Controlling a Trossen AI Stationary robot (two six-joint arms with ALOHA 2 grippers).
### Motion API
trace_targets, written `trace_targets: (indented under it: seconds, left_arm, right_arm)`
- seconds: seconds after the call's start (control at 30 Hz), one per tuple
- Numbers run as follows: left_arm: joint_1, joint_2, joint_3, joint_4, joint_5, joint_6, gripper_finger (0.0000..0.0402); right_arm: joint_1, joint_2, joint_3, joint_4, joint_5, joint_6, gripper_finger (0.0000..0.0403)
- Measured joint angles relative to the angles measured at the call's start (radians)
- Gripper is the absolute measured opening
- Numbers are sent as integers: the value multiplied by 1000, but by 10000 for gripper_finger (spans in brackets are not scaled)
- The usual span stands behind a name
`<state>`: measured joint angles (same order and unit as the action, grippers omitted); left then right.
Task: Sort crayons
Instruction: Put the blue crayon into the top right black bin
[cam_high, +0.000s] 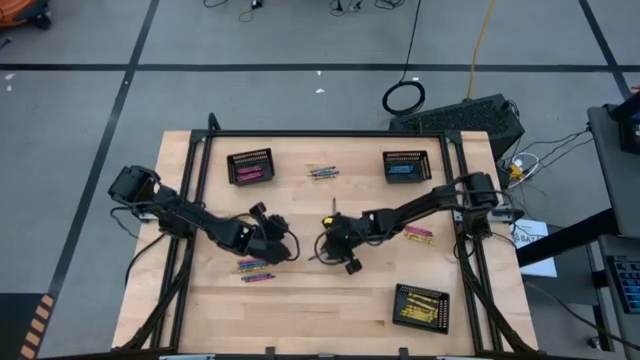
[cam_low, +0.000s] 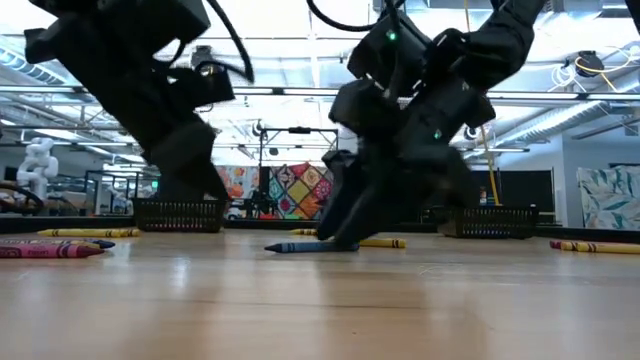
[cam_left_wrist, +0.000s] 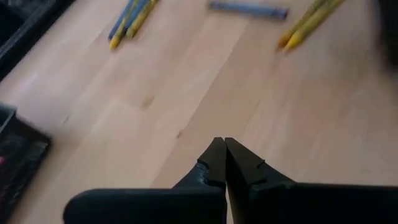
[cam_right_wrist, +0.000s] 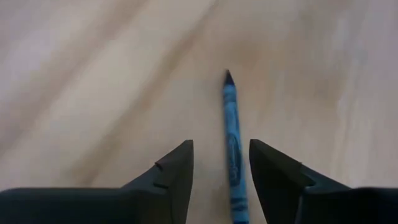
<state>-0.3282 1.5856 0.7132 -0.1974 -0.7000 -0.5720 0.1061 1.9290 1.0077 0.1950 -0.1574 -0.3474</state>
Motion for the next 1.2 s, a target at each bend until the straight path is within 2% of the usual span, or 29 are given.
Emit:
trace_targets:
  seconds: [0.07,0.23,0.33,0.5,0.6,0.73,0.9,1.0,1.1,1.2]
  left_arm:
    - [-14,0,1,22,-24,-17,0]
    - [-41,0,1,37,-142,-26,0]
    - [-42,0,0,43,-182,-24,0]
    - [-43,0,0,33,-194,-26,0]
    - [-46,0,0,32,-195,-34,0]
    - [-58,0,0,28,-195,-33,0]
    - [-65,0,0,23,-204,-25,0]
    - [-65,0,0,26,-217,-25,0]
    - [-65,0,0,33,-221,-24,0]
    - [-65,0,0,35,-239,-24,0]
  right_arm:
    - [6,24,0,72,32,42,148]
    - [4,84,3,149,22,129,135]
    - [0,114,3,152,14,162,102]
    - [-8,105,5,137,1,228,16]
    - [-8,54,1,101,12,245,11]
    - [1,-108,0,-37,63,251,4]
    - [35,-362,-1,-413,253,245,3]
    - [18,-517,1,-624,367,202,3]
    - [-79,-627,1,-821,435,158,3]
    - [-248,-690,0,-966,448,149,2]
